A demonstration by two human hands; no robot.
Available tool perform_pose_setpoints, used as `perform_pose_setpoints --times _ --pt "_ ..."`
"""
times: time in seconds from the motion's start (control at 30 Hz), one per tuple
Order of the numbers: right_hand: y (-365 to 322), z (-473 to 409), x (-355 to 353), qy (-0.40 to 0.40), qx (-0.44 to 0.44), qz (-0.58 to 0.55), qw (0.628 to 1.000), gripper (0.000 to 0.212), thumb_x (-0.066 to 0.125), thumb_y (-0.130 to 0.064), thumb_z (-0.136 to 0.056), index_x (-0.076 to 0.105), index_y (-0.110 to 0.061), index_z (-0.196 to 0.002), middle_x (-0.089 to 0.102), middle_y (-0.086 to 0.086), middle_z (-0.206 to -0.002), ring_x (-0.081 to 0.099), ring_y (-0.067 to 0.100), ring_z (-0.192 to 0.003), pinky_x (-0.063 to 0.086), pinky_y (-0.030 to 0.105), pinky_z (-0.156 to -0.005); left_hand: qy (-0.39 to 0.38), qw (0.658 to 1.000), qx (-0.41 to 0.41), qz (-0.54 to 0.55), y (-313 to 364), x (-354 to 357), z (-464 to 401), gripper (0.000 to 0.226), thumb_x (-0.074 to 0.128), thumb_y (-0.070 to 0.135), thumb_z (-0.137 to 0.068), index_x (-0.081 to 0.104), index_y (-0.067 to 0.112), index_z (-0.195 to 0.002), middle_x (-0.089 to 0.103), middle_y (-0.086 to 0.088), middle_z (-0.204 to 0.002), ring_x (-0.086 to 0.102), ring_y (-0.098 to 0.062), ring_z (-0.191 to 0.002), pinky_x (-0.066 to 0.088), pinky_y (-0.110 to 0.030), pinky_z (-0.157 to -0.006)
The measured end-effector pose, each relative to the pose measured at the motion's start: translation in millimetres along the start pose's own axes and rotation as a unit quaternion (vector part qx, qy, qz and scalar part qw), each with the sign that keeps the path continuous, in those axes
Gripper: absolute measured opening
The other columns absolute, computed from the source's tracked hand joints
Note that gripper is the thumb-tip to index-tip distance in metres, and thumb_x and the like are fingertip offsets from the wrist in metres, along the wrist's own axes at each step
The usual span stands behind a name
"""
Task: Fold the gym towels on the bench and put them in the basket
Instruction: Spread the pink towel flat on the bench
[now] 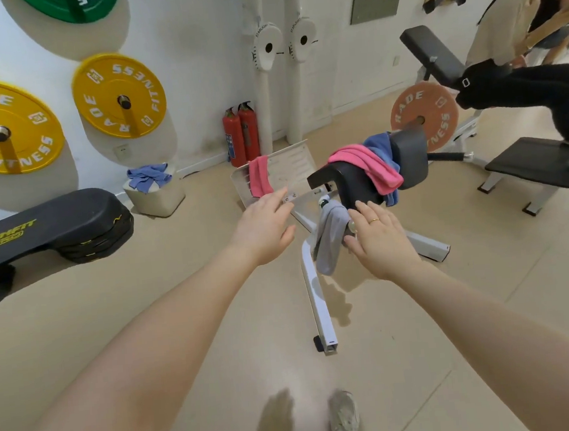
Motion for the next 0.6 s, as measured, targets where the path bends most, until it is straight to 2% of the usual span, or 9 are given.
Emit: perform_pose_setpoints --times 0.13,0.3,0.47,0.6 --pt "52.4 -83.9 4.1 -0.038 0.016 -0.035 0.999 0.050 0.034 -0.034 -0.100 0.031 -0.010 -0.144 0.020 0.010 -0.156 0.015 0.026 -0.145 0.013 0.035 -0.117 -0.033 0.999 -0.017 0.025 -5.7 24.5 -94.8 0.040 0.041 0.027 -0.096 0.049 0.010 -0.131 0.023 -0.007 -0.154 0.023 -0.022 -0.140 0.022 -0.035 -0.111" --pt "109.6 -169.6 22.0 -0.080 0.038 -0.066 0.994 0.047 0.037 -0.032 -0.099 0.038 -0.011 -0.140 0.025 0.011 -0.154 0.021 0.026 -0.142 0.020 0.036 -0.114 -0.086 0.994 -0.042 0.057 -16.7 68.4 -184.2 0.039 0.039 0.027 -0.096 0.047 0.012 -0.132 0.023 -0.004 -0.154 0.023 -0.022 -0.139 0.023 -0.033 -0.110" --pt "148.5 -245.1 49.6 -0.112 0.065 -0.082 0.988 0.048 0.039 -0.031 -0.098 0.035 -0.015 -0.143 0.022 0.009 -0.156 0.020 0.026 -0.142 0.018 0.035 -0.114 -0.137 0.984 -0.066 0.093 -35.1 119.8 -270.4 0.035 0.040 0.027 -0.096 0.046 0.010 -0.126 0.045 -0.006 -0.133 0.043 -0.025 -0.121 0.036 -0.035 -0.097" --pt "169.7 -319.3 70.7 -0.127 0.087 -0.092 0.984 0.051 0.042 -0.027 -0.097 0.029 -0.020 -0.146 0.018 0.008 -0.157 0.022 0.029 -0.141 0.021 0.040 -0.115 -0.168 0.969 -0.101 0.149 -48.4 169.9 -347.6 0.037 0.044 0.029 -0.095 0.045 0.009 -0.126 0.046 -0.008 -0.130 0.046 -0.028 -0.118 0.041 -0.039 -0.093"
Point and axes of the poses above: each hand's wrist, its own z-axis away from the middle knuckle, its own x-axis out of the palm, y = z × x, the point moved 7 cm from there along -z, towards the middle knuckle
